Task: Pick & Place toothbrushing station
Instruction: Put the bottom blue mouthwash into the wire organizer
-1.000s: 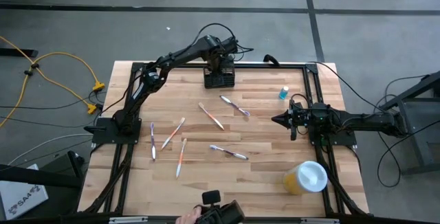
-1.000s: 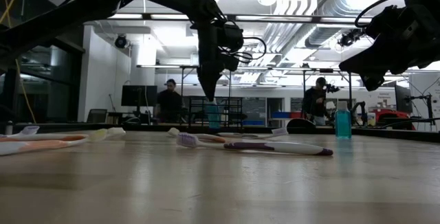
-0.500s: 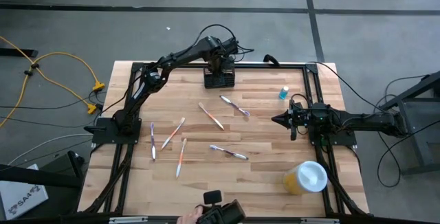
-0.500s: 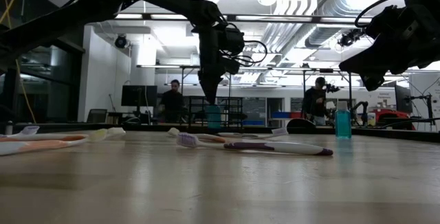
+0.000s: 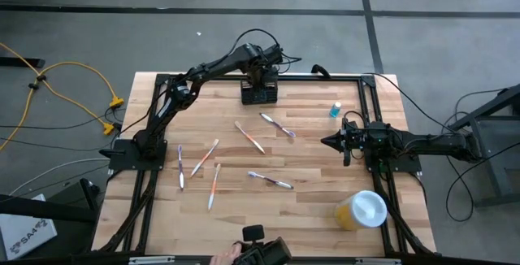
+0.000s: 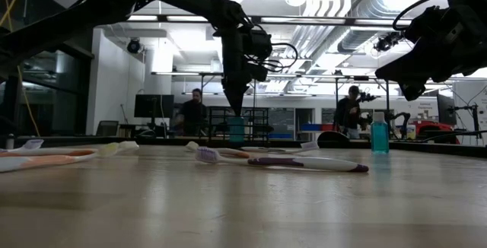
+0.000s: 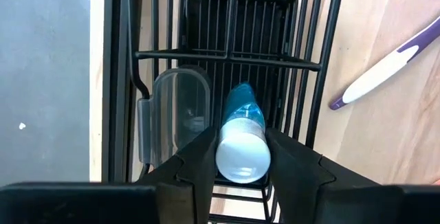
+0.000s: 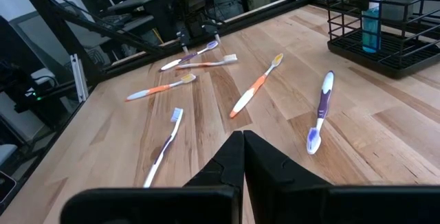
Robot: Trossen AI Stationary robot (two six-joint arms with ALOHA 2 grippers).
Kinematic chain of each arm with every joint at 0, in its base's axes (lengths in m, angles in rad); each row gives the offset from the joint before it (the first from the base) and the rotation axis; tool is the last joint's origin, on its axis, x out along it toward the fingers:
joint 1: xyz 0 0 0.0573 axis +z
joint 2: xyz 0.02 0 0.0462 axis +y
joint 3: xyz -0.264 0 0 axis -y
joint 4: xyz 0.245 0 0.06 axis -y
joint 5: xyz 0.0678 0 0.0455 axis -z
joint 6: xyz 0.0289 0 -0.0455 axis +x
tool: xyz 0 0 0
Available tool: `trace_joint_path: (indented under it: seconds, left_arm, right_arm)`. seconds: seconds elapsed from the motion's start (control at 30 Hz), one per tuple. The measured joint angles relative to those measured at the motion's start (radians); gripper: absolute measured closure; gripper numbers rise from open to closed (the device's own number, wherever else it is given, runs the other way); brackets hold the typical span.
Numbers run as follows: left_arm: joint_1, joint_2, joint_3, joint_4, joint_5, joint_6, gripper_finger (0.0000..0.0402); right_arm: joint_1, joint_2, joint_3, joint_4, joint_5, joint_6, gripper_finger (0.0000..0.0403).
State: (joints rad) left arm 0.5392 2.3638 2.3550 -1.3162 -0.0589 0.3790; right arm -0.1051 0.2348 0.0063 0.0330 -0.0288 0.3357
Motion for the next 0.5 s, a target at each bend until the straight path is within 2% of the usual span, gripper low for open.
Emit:
trace_joint_path:
  seconds: [0.5]
  left_arm:
    - [-0.003,0.001,0.0,-0.001,-0.036,-0.006,0.0278]
  right_arm:
    - [0.0,0.0,0.0,0.0,0.0,0.0,0.0401]
